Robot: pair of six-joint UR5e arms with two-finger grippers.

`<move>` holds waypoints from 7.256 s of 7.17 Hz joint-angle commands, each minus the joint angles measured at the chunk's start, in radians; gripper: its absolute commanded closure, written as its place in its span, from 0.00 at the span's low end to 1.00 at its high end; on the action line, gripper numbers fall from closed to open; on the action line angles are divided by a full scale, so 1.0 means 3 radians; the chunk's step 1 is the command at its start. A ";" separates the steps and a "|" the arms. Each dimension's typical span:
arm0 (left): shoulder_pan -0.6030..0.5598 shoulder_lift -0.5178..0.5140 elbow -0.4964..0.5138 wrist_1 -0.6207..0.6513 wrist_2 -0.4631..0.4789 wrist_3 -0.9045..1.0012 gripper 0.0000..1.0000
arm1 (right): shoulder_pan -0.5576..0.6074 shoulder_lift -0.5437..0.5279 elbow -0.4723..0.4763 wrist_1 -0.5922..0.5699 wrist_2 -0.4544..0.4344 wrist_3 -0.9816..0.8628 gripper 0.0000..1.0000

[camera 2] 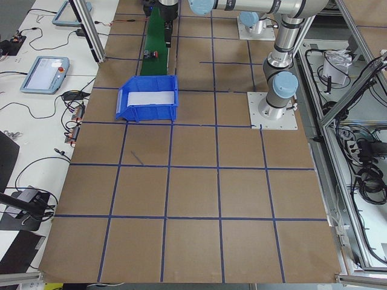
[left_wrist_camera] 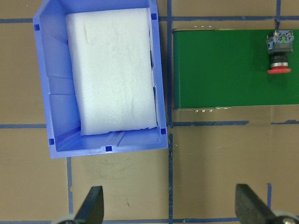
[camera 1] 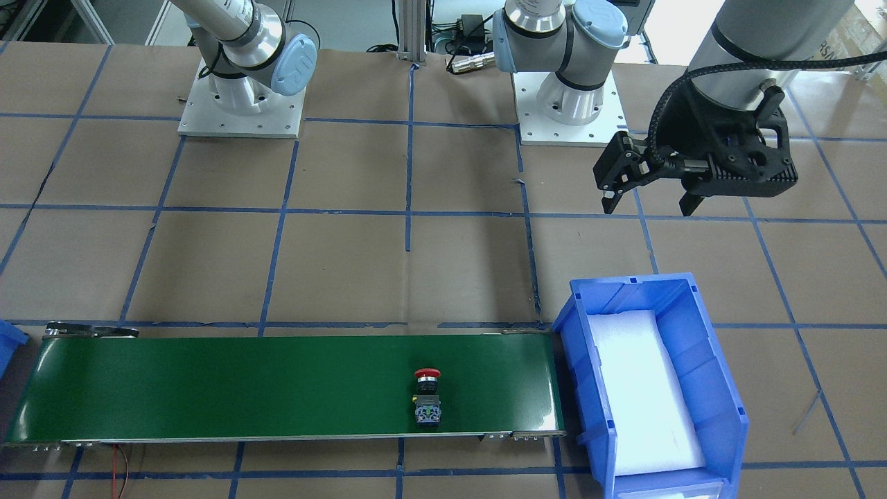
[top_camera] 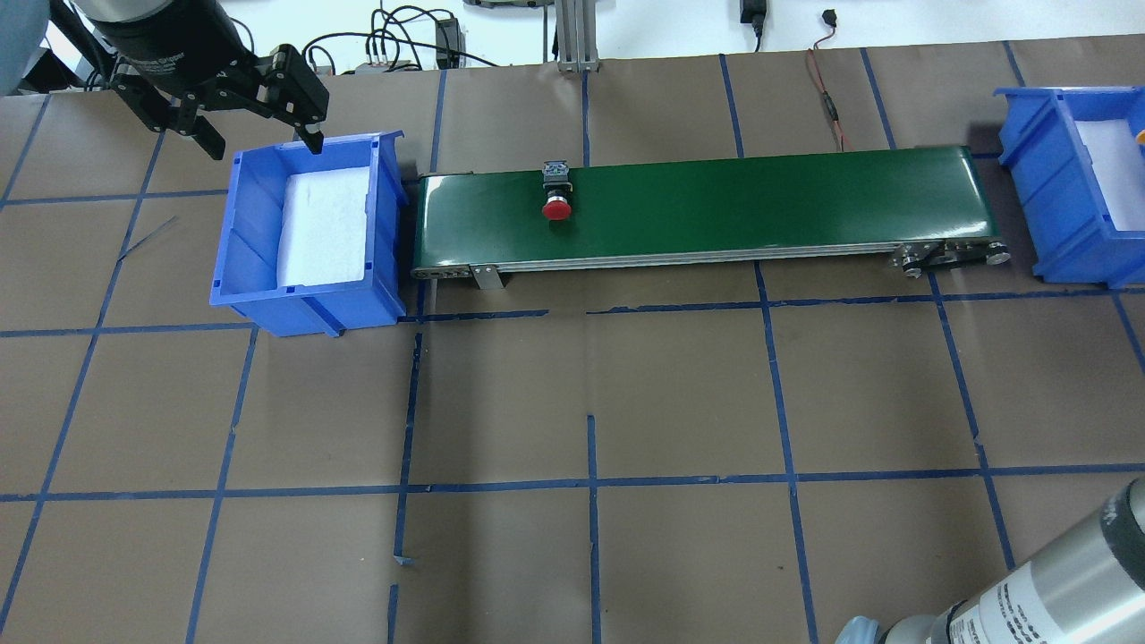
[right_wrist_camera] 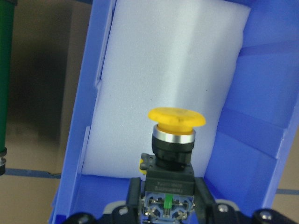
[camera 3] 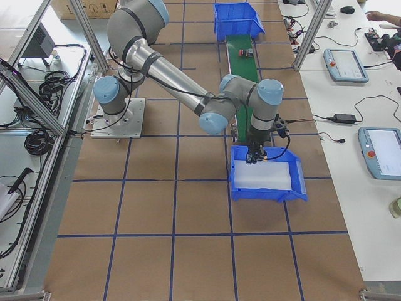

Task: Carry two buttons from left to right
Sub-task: 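Carry the yellow button with the right gripper to the far blue bin, then lower the yellow button into the far bin and open the right gripper, then move the right gripper back to the belt and grasp the red button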

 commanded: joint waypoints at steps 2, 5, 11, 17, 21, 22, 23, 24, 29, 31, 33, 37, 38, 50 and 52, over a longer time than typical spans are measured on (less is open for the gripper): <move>0.0013 0.0020 -0.0010 -0.0020 0.0002 0.0023 0.00 | -0.0001 0.0117 -0.0002 -0.0146 0.0150 -0.0031 0.90; 0.0018 -0.0045 0.0009 -0.0010 -0.0003 0.0049 0.00 | -0.0189 0.0194 0.0019 -0.0146 0.0287 -0.0178 0.89; 0.0008 -0.0056 0.0009 -0.0010 -0.0029 0.0054 0.00 | -0.0251 0.0348 0.0029 -0.0161 0.0462 -0.0205 0.89; -0.0033 -0.0035 -0.0006 -0.0041 -0.0034 0.0054 0.00 | -0.0251 0.0450 0.0019 -0.0238 0.0513 -0.0205 0.70; -0.0033 -0.0035 -0.0006 -0.0041 -0.0029 0.0054 0.00 | -0.0251 0.0450 0.0019 -0.0233 0.0549 -0.0195 0.42; -0.0033 -0.0035 -0.0006 -0.0041 -0.0034 0.0054 0.00 | -0.0251 0.0445 0.0019 -0.0233 0.0549 -0.0195 0.42; -0.0033 -0.0035 -0.0011 -0.0041 -0.0034 0.0054 0.00 | -0.0251 0.0400 0.0014 -0.0207 0.0559 -0.0195 0.42; -0.0033 -0.0035 -0.0016 -0.0041 -0.0029 0.0054 0.00 | -0.0256 0.0338 0.0014 -0.0187 0.0559 -0.0200 0.42; -0.0033 -0.0025 -0.0021 -0.0041 -0.0024 0.0054 0.00 | -0.0023 -0.0403 0.0014 0.0304 0.0742 -0.0174 0.42; -0.0033 -0.0030 -0.0021 -0.0046 -0.0024 0.0054 0.00 | 0.0549 -0.0404 0.0024 0.0243 0.0764 0.0348 0.42; -0.0033 -0.0030 -0.0021 -0.0046 -0.0029 0.0054 0.00 | 0.0994 -0.0383 0.0044 0.0263 0.0764 0.0964 0.38; -0.0033 -0.0030 -0.0027 -0.0046 -0.0080 0.0054 0.00 | 0.1690 -0.0036 -0.0007 0.0222 0.0789 0.1725 0.38; -0.0033 -0.0025 -0.0027 -0.0051 -0.0080 0.0054 0.00 | 0.1793 0.0045 -0.0017 0.0217 0.0794 0.2087 0.35; -0.0028 0.0057 -0.0159 -0.0067 -0.0070 0.0054 0.00 | 0.2484 0.0593 -0.0482 0.0192 0.0421 0.3344 0.27; -0.0033 0.0118 -0.0236 -0.0087 -0.0059 0.0064 0.00 | 0.2474 0.0644 -0.0487 0.0187 0.0436 0.3334 0.27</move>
